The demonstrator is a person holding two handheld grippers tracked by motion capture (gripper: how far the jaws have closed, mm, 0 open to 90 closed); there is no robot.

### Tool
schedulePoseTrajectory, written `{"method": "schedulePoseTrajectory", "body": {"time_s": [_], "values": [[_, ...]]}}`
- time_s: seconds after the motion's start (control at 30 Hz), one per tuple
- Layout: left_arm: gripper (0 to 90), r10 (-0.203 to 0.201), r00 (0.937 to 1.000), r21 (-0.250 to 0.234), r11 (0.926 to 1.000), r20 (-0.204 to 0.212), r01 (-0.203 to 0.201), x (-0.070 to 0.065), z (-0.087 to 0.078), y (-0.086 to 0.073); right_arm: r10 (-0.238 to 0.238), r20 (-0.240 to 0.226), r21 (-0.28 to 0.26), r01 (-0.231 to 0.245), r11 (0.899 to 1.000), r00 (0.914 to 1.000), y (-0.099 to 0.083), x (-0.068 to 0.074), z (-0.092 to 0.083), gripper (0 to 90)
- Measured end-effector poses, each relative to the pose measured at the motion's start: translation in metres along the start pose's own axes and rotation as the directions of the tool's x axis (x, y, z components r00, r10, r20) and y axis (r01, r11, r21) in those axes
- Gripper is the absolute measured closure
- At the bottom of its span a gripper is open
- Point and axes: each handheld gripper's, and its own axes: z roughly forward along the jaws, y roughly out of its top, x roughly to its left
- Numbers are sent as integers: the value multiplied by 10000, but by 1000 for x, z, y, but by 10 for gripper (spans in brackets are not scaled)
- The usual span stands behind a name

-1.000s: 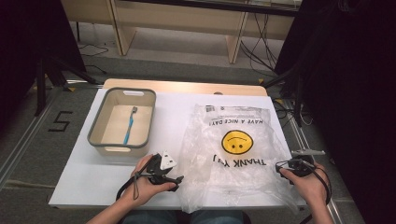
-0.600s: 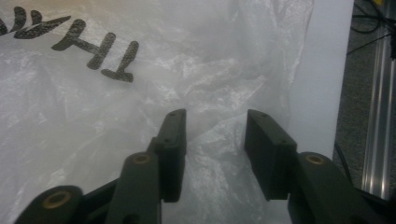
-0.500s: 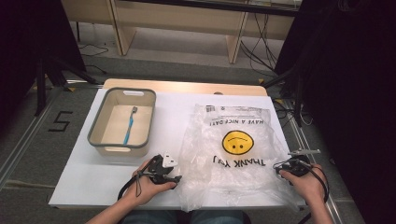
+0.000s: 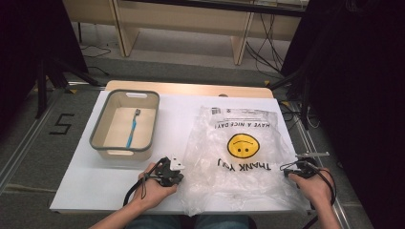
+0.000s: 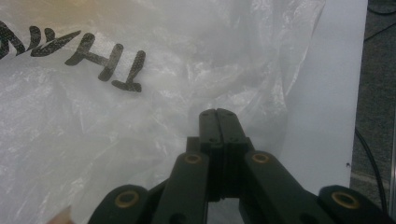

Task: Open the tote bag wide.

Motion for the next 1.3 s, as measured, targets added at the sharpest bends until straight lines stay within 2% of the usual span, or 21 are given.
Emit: {"method": "schedulePoseTrajectory", "body": {"time_s": [0.13,0.3,0.47,0.57,0.67,0.73,0.77,0.83,0.87,0.9,0.93,0.97,1.0,1.07,1.1,1.17,1.23,1.3], "values": [[894,-5,10000,-7,10000,-26,5,0,0,0,115,-55,-78,-115,9999,9999,-1,-1,0,900],[895,-204,9998,-186,9996,-57,203,5,-2,1,199,-121,-346,-203,9992,9997,0,1,1,900],[896,-319,9981,-575,9979,-523,289,14,-9,6,164,-146,-488,-171,9987,9998,3,5,1,900],[895,-348,9965,-632,9975,-762,300,18,-11,7,150,-218,-637,-164,9978,9996,5,9,0,900],[895,-559,9954,-747,9959,-783,500,23,-13,7,178,-223,-764,-194,9969,9996,6,11,0,900],[891,-764,9937,-1053,9921,-815,676,26,-16,7,180,-193,-818,-195,9965,9997,6,11,-1,900],[840,-930,9924,-1236,9889,-810,826,26,-17,7,183,-197,-818,-198,9965,9996,6,11,0,900],[663,-1135,9911,-1278,9863,-693,1040,25,-17,9,221,-216,-788,-237,9966,9995,6,12,0,900],[663,-1232,9905,-1313,9847,-608,1144,23,-17,9,221,-216,-788,-237,9966,9995,6,12,0,900],[583,-1288,9900,-1382,9831,-569,1200,20,-16,10,184,-225,-800,-202,9966,9996,6,13,1,900],[430,-1070,9926,-1196,9878,-583,995,13,-12,11,153,-228,-783,-171,9968,9996,7,13,1,900],[391,-930,9937,-987,9913,-630,866,10,-9,10,173,-255,-774,-192,9968,9995,7,14,1,900],[371,-930,9937,-987,9913,-630,866,10,-9,10,187,-233,-791,-205,9967,9996,7,15,0,900],[347,-638,9949,-491,9970,-788,601,6,-3,9,149,-243,-802,-168,9966,9996,8,15,0,900],[337,-614,9944,-316,9978,-863,589,6,0,8,145,-258,-805,-165,9966,9996,8,16,0,900],[350,-645,9945,-12,9979,-819,647,7,6,6,167,-283,-797,-189,9966,9995,8,16,0,900],[434,-996,9935,-49,9950,-543,995,8,7,6,158,-330,-750,-182,9970,9993,7,17,0,900],[467,-1023,9930,-6,9947,-582,1025,8,7,7,141,-356,-722,-166,9973,9993,7,17,0,900]]}}
